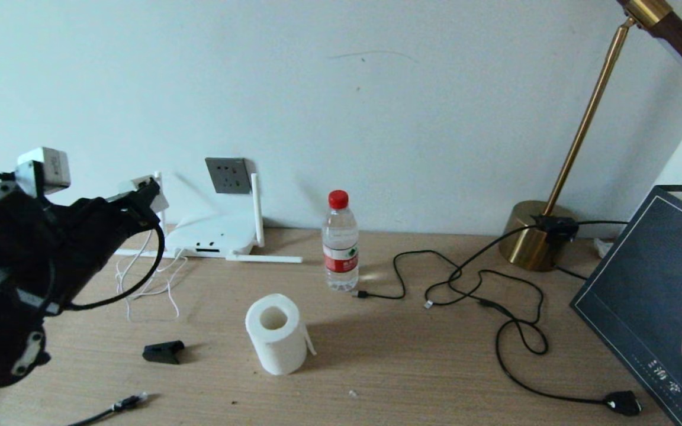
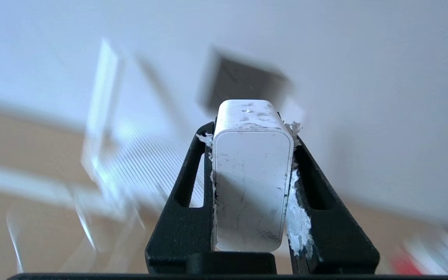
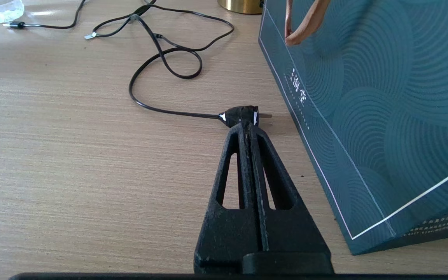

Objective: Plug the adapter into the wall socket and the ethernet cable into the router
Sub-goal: Align plug and socket

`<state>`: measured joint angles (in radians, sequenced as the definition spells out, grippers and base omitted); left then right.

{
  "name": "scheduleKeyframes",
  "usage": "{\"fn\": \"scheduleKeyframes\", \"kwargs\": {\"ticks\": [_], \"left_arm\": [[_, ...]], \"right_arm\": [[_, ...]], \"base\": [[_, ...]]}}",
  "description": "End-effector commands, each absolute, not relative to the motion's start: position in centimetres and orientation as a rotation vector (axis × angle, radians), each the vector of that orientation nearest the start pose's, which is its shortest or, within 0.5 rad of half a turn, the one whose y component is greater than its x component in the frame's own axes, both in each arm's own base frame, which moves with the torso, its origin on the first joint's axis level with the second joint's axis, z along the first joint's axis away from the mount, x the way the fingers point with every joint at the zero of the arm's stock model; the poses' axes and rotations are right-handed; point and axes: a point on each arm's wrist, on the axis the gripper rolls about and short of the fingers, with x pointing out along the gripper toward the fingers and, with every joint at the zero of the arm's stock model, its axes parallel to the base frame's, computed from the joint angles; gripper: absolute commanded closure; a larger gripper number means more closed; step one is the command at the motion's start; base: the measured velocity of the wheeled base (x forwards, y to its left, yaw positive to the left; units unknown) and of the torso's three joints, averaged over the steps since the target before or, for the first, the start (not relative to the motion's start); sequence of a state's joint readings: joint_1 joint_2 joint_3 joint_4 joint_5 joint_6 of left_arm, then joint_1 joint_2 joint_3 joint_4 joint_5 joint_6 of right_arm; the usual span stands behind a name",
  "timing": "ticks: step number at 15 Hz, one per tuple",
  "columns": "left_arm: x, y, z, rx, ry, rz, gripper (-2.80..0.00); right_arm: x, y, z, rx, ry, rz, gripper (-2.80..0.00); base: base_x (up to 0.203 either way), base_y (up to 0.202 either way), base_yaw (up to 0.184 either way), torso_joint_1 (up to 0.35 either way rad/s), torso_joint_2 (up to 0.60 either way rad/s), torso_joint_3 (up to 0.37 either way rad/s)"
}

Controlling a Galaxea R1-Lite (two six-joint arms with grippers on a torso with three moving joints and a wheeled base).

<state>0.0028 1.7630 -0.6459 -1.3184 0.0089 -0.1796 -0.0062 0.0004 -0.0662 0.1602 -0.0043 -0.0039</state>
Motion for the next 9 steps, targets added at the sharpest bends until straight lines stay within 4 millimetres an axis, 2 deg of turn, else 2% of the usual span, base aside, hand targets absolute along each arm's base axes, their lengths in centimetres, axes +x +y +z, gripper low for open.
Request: {"fn": "scheduleKeyframes", "kwargs": {"ticks": [1,3,7,9], "left_arm": [[35.2,1.7,15.1,-0.101,-0.224,0.041,0.00],[37.1,2.4,15.5,-0.004,-0.299,0.064,0.00],[38.6,2.6,17.7,0.018,-0.410,0.068,0.00],[39.9,3.2,16.9,0.022,-0.409,0.079,0.00]], "right_arm": [[-2.9,0.0,7.7,-0.005,0.097,-0.011,0.00],[-2.9,0.0,7.7,-0.005,0.097,-0.011,0.00],[-2.9,0.0,7.7,-0.005,0.097,-0.011,0.00],[-2.9,0.0,7.7,-0.005,0.097,-0.011,0.00]], "base": [[0.000,0.000,0.000,0.000,0.00,0.000],[0.000,0.000,0.000,0.000,0.00,0.000],[0.000,0.000,0.000,0.000,0.00,0.000],[0.000,0.000,0.000,0.000,0.00,0.000]]}}
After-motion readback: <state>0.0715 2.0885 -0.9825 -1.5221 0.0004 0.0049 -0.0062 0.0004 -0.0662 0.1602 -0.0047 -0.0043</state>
